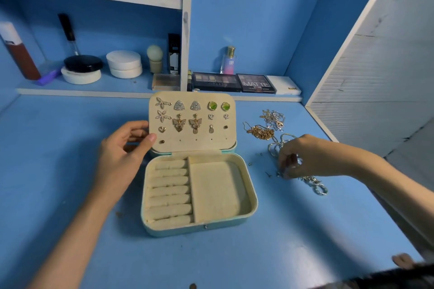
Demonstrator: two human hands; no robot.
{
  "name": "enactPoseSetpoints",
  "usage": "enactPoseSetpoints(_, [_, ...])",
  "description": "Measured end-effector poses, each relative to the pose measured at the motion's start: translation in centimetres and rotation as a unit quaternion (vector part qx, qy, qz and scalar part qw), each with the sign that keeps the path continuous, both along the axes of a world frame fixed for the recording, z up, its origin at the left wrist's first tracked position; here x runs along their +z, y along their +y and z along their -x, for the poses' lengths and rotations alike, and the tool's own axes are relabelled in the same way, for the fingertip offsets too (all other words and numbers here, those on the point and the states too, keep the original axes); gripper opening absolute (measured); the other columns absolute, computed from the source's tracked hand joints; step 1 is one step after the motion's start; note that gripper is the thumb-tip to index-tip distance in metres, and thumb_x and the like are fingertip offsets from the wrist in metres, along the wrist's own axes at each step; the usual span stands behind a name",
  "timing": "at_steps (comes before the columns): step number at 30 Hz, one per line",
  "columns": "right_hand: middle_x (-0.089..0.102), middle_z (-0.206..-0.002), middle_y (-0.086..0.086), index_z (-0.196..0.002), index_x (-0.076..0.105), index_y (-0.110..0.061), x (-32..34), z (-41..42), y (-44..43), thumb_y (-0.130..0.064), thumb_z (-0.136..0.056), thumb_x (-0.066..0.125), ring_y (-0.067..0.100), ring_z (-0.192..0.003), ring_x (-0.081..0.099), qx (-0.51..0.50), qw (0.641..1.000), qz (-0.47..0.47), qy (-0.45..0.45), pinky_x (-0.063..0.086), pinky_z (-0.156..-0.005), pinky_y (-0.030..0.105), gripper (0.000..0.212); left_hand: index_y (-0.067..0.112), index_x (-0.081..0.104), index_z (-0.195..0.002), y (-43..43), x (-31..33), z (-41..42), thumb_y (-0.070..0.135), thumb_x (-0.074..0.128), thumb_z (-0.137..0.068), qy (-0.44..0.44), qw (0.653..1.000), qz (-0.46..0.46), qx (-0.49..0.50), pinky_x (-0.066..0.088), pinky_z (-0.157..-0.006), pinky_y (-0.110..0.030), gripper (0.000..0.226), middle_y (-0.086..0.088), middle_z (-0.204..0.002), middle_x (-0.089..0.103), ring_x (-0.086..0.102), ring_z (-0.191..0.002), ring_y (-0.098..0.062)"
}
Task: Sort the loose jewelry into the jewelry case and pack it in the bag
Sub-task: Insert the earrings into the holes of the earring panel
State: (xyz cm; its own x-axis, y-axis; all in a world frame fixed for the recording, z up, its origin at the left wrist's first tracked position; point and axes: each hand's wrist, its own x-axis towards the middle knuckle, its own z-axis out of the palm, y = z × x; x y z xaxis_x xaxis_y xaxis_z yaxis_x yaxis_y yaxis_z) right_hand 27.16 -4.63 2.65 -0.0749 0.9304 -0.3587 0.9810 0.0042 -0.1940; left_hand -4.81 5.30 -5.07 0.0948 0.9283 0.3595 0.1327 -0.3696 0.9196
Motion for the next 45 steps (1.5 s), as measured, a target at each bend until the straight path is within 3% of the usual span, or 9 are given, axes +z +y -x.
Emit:
enactPoseSetpoints(6, [0.064, -0.077, -0.011, -0.072, 0.062, -0.035, -0.2, 0.3, 0.3, -0.023, -0.079, 0.071, 0.004, -0.074, 0.058, 0.006, 1.000, -0.007, -0.005, 0.050, -0.073, 0.027, 0.016, 0.034, 0.063, -0.088, 0.0, 0.1, 0.0, 0.001, 0.066, -0.085, -0.001, 1.000, -0.002, 0.000, 0.045, -0.073, -0.006, 0.033, 0.027, -0.077, 0.067, 0.058, -0.075, 0.007])
enactPoseSetpoints(17, [0.064, -0.081, -0.008, -0.085, 0.066, -0.030, -0.5, 0.5, 0.5, -0.027, -0.084, 0.066, 0.009, -0.074, 0.059, 0.025, 0.995, -0.089, 0.030, 0.051, -0.074, 0.033, 0.004, 0.037, 0.064, -0.086, 0.0, 0.2, 0.0, 0.001, 0.066, -0.085, -0.001, 1.000, -0.001, -0.003, 0.045, -0.073, -0.006, 0.036, 0.026, -0.076, 0.067, 0.059, -0.074, 0.007])
enactPoseSetpoints(22, [0.056, -0.079, -0.014, -0.082, 0.067, -0.030, -0.3, 1.2, 0.2, -0.037, -0.079, 0.070, 0.006, -0.076, 0.054, 0.063, 0.995, -0.072, 0.005, 0.047, -0.073, 0.027, 0.007, 0.053, 0.067, -0.080, -0.1, 0.3, 0.2, 0.003, 0.066, -0.086, 0.004, 1.000, -0.001, -0.010, 0.046, -0.075, -0.009, 0.050, 0.024, -0.079, 0.068, 0.060, -0.077, 0.003])
enactPoseSetpoints(28, [0.051, -0.078, -0.017, -0.085, 0.068, -0.031, -0.6, 1.6, 0.3, -0.038, -0.081, 0.069, 0.003, -0.079, 0.049, 0.080, 0.994, -0.064, -0.024, 0.042, -0.072, 0.021, 0.008, 0.034, 0.063, -0.089, -0.1, 0.2, 0.1, 0.003, 0.066, -0.085, -0.001, 1.000, 0.002, -0.004, 0.046, -0.073, -0.008, 0.032, 0.025, -0.079, 0.068, 0.060, -0.077, 0.004])
enactPoseSetpoints(37, [0.048, -0.074, -0.021, -0.084, 0.068, -0.028, -0.9, 2.3, 0.5, -0.027, -0.083, 0.063, 0.004, -0.075, 0.050, 0.096, 0.991, -0.086, -0.028, 0.041, -0.071, 0.018, 0.005, 0.033, 0.063, -0.089, -0.2, 0.3, 0.0, 0.002, 0.066, -0.085, -0.003, 1.000, 0.003, -0.008, 0.046, -0.072, -0.007, 0.031, 0.024, -0.080, 0.068, 0.060, -0.077, 0.005])
enactPoseSetpoints(41, [0.056, -0.076, -0.013, -0.082, 0.067, -0.024, -0.2, 3.1, 1.2, -0.024, -0.083, 0.065, 0.006, -0.071, 0.053, 0.091, 0.986, -0.140, 0.028, 0.045, -0.067, 0.021, 0.003, 0.032, 0.063, -0.089, -0.1, 0.3, 0.1, 0.001, 0.066, -0.085, -0.002, 1.000, 0.006, -0.005, 0.046, -0.070, -0.007, 0.032, 0.023, -0.079, 0.069, 0.061, -0.075, 0.005])
enactPoseSetpoints(45, [0.053, -0.070, -0.015, -0.083, 0.069, -0.017, 0.5, 5.7, 2.4, -0.021, -0.085, 0.067, 0.003, -0.069, 0.051, 0.115, 0.963, -0.220, 0.101, 0.036, -0.062, 0.008, 0.005, 0.032, 0.064, -0.089, -0.1, 0.3, 0.1, 0.000, 0.066, -0.085, -0.005, 1.000, 0.007, 0.002, 0.047, -0.072, -0.010, 0.032, 0.014, -0.080, 0.069, 0.061, -0.076, 0.002])
